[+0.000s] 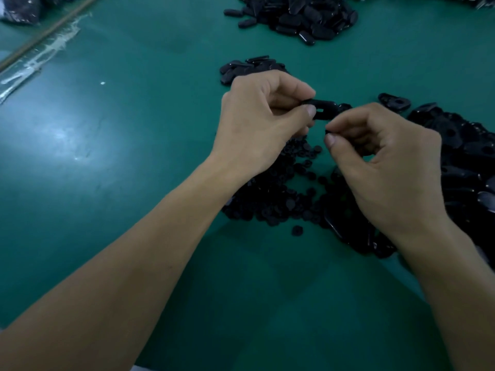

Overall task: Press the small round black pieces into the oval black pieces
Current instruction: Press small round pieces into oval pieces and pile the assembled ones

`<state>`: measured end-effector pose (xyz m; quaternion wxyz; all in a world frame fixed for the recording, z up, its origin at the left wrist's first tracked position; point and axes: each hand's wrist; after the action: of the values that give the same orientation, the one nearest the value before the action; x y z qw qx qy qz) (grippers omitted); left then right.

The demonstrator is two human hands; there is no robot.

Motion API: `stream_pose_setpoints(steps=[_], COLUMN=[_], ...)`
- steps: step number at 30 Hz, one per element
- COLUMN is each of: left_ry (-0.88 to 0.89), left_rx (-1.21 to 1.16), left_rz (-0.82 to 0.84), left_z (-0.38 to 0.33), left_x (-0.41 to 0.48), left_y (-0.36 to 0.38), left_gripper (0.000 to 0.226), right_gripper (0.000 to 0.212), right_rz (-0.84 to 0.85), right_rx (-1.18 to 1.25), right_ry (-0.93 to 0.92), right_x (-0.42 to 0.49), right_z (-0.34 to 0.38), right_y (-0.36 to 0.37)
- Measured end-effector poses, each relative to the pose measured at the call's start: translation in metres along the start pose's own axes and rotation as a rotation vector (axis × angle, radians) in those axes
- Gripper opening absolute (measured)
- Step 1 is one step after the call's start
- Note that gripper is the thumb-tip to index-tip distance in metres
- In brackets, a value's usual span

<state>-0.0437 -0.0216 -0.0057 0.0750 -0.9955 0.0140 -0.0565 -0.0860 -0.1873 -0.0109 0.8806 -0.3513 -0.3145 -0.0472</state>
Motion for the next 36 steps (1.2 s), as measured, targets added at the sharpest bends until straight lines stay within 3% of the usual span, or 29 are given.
stream_pose_setpoints(steps=[8,12,18,29,36], left_ry=[0.072,0.094,0.113,0.127,0.169], left_rx=[0.099,0.143,0.147,0.163,0.216], left_rz=[0.081,0.081,0.079,0.095,0.117], left_z=[-0.0028,-0.0028,-0.0024,-0.0006,-0.0001], left_x=[-0.0035,-0.0047,-0.0064,-0.0064,-0.0069], left_y=[0.0019,0.0027,0.004,0.005,0.0066], left_gripper=[0.02,0.022,0.019,0.021,0.022], right_gripper=[0.021,0.014,0.012,0.035,0.034], right_rz=[-0.108,-0.127,-0.117,-0.085,-0.091], right_rx=[0.119,0.13,0.109,0.13,0.064], right_ry=[0.117,0.148,0.15,0.181,0.208], right_x=[0.0027,0.0036,0.0035,0.0049,0.0034], right_z=[-0.0007,-0.0004,0.0017,0.0051,0.0052], right_y=[0.0009,0.0,-0.0001,-0.0014,-0.003])
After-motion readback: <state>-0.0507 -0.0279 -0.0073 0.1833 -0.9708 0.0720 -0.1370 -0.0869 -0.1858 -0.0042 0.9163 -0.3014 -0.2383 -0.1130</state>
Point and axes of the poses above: each hand's wrist, its own x-axis towards the middle knuckle, its own y-axis out of the palm, z = x × y, and after that the axes turned 7 degrees about -y, right-handed
